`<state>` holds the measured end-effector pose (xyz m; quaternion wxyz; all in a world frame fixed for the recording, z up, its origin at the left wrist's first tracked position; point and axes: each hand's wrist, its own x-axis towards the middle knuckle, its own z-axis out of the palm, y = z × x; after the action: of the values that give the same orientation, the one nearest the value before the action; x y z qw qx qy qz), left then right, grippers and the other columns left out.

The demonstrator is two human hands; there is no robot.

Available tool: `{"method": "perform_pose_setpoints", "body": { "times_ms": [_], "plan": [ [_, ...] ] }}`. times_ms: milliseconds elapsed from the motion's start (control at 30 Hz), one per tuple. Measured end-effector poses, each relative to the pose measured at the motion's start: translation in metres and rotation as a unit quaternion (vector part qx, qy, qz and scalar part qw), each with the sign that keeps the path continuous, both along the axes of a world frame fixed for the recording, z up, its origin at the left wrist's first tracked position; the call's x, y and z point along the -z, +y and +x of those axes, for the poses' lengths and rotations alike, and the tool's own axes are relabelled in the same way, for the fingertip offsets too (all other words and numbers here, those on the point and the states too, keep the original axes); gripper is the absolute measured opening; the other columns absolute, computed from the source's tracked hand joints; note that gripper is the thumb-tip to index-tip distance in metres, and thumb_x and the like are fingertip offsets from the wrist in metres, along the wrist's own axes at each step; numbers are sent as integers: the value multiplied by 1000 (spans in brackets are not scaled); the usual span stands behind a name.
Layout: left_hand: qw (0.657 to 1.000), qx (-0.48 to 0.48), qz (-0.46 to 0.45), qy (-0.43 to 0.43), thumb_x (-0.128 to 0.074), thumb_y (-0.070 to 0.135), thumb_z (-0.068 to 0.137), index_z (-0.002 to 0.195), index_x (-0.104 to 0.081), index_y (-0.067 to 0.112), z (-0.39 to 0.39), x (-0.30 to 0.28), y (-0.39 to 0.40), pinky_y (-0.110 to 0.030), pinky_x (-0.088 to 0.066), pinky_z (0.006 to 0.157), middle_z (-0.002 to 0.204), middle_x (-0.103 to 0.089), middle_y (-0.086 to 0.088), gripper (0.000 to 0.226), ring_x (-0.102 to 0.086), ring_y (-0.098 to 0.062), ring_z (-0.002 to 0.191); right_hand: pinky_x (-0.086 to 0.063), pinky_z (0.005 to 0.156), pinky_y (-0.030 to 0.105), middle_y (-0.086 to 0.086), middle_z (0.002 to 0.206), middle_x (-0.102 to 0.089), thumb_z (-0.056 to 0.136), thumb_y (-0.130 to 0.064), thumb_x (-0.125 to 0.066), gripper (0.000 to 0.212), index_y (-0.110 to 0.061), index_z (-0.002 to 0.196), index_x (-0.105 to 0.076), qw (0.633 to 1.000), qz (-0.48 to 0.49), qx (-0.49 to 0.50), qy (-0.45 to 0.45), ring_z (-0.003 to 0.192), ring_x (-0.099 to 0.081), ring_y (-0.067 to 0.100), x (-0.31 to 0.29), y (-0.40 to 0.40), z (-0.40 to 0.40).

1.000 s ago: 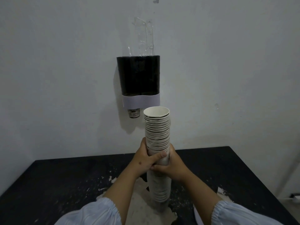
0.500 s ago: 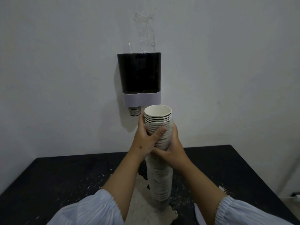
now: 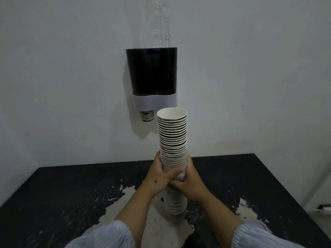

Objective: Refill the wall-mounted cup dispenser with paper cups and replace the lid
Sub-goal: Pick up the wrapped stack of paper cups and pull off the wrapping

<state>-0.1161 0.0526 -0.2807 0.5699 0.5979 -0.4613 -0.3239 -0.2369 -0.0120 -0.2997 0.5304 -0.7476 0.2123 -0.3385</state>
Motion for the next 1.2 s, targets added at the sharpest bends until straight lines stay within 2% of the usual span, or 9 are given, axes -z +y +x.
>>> {"method": "perform_pose_setpoints", "body": {
  "times_ms": [133,333,433,500,767,833,900,1033,1200],
  "plan": [
    [999,24,35,-18,-77,55,51,128,-34,36,3,1,6,-9,-46,75,117,-52,20,90,-51,4,108,-46,86,6,-15,131,-45,69,-14,-80,92,-41,133,-20,996,20,-60,67,118,-48,-6,0,-5,-12],
    [999,5,-48,-2,-75,57,56,129,-33,35,3,-24,8,-13,-50,80,126,-52,15,87,-55,1,113,-39,109,43,-4,154,-21,56,-40,-86,122,-34,146,-3,998,20,-39,45,140,-28,16,-26,-11,-22],
    [999,11,-50,-8,-74,56,62,121,-39,42,-4,-29,5,-8,-49,78,120,-55,19,70,-56,7,106,-47,94,16,-19,139,-38,66,-26,-82,100,-37,140,-16,999,-9,-37,14,125,-42,-7,-34,-8,-14],
    [999,11,-35,-10,-71,55,62,119,-40,44,-6,-25,5,-6,-48,76,118,-55,21,66,-56,8,104,-46,88,8,-23,131,-43,72,-15,-77,89,-38,137,-20,999,-16,-29,11,118,-47,-11,-29,-5,-10],
    [999,14,45,-4,-76,59,51,130,-35,40,-2,13,15,-8,-46,80,121,-52,23,91,-51,-2,116,-44,98,16,-13,136,-45,78,-10,-72,84,-27,142,-22,998,23,-39,39,124,-46,-4,1,1,-10],
    [998,7,67,-1,-78,61,49,138,-31,36,0,19,17,-18,-44,91,129,-50,16,104,-48,-8,120,-43,101,22,-10,138,-44,77,-13,-73,85,-28,143,-20,997,27,-41,53,127,-45,2,9,2,-11],
    [996,1,93,-1,-79,62,46,141,-25,34,0,24,18,-25,-43,96,132,-46,14,113,-46,-8,121,-43,96,14,-16,134,-45,79,-16,-72,83,-35,140,-19,996,41,-44,64,124,-46,-1,18,4,-13],
    [995,12,96,-1,-79,51,51,138,-24,39,-1,30,18,-3,-43,72,118,-46,28,105,-47,8,107,-40,93,7,-22,134,-41,81,-15,-70,80,-41,137,-18,995,48,-47,70,120,-43,-13,22,5,-16],
    [995,15,101,-12,-83,59,39,138,-30,31,6,27,18,-34,-44,102,136,-47,9,116,-47,-13,125,-45,77,2,-26,123,-44,71,-14,-79,77,-49,120,-31,992,36,-71,95,106,-48,-21,4,-7,-27]
  ]
}}
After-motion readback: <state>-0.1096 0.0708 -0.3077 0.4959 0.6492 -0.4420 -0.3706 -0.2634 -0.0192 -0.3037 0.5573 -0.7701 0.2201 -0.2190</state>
